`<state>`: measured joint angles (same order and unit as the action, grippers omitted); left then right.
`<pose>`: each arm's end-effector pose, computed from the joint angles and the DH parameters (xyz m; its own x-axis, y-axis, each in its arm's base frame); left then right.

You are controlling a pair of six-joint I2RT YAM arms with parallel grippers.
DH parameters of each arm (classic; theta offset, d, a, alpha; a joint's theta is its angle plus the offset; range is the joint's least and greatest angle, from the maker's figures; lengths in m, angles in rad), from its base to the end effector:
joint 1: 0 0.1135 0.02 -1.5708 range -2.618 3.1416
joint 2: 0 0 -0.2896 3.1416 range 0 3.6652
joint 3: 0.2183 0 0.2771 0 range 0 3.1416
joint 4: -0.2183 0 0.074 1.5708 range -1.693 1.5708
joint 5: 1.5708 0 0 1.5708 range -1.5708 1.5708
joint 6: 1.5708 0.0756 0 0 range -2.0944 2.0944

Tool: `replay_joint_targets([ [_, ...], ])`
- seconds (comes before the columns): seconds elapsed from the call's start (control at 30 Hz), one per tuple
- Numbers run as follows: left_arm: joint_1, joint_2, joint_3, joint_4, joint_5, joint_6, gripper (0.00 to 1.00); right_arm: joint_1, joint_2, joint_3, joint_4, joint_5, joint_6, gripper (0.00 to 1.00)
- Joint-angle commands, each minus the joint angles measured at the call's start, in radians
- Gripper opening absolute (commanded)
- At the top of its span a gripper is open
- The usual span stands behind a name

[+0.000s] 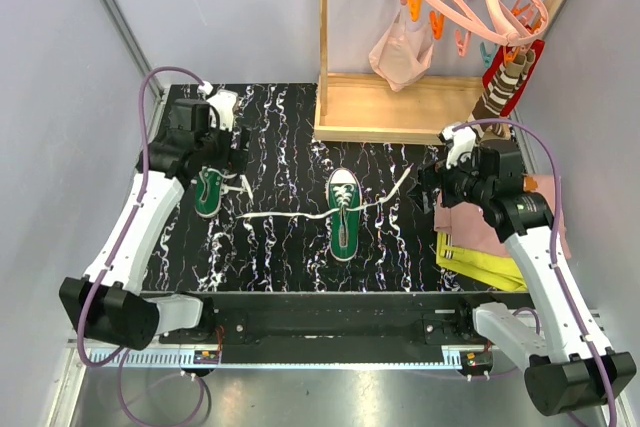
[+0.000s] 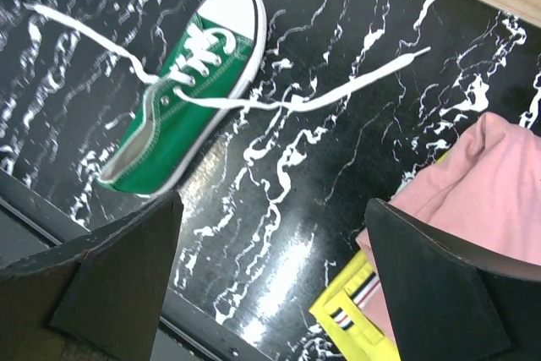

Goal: Tie the shoes

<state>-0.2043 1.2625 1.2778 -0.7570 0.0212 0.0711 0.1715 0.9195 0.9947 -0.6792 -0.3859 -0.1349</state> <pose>0.3052 -0.0649 0.3525 -0.6443 0.2060 -0.7365 0.2646 0.9636 0.0381 0.2200 0.0670 0.3422 -0.4922 -0.2117 -0.8443 -0.5344 0.8392 0.1011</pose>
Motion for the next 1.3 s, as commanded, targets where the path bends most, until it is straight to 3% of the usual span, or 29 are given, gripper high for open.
replay_joint_targets([
  [0.0,-0.006,-0.067,0.049,0.088,0.061,0.110,0.99,0.003,0.024,0.051,-0.029,0.008,-0.092,1.00],
  [0.03,-0.004,-0.077,0.045,0.090,0.092,0.202,0.99,0.003,0.031,0.053,-0.031,0.009,-0.110,1.00],
  [0.37,-0.009,-0.117,-0.073,0.099,0.354,0.395,0.99,0.005,0.226,0.127,-0.065,-0.059,-0.327,1.00],
  [0.43,-0.015,-0.103,-0.110,0.099,0.384,0.503,0.99,0.005,0.288,0.157,-0.103,-0.068,-0.348,1.00],
  [0.57,-0.072,-0.055,-0.231,0.127,0.359,0.662,0.99,0.003,0.369,0.182,-0.129,-0.030,-0.404,1.00],
  [0.73,-0.102,0.098,-0.255,0.151,0.364,0.803,0.99,0.003,0.423,0.174,-0.131,0.001,-0.436,1.00],
  [0.9,-0.122,0.221,-0.275,0.140,0.393,0.972,0.87,0.003,0.473,0.168,-0.131,-0.010,-0.428,1.00],
  [1.03,-0.132,0.310,-0.242,0.139,0.419,1.023,0.77,0.003,0.501,0.160,-0.134,-0.002,-0.434,1.00],
  [1.27,-0.162,0.416,-0.212,0.128,0.398,1.082,0.73,0.003,0.581,0.200,-0.163,0.010,-0.422,1.00],
])
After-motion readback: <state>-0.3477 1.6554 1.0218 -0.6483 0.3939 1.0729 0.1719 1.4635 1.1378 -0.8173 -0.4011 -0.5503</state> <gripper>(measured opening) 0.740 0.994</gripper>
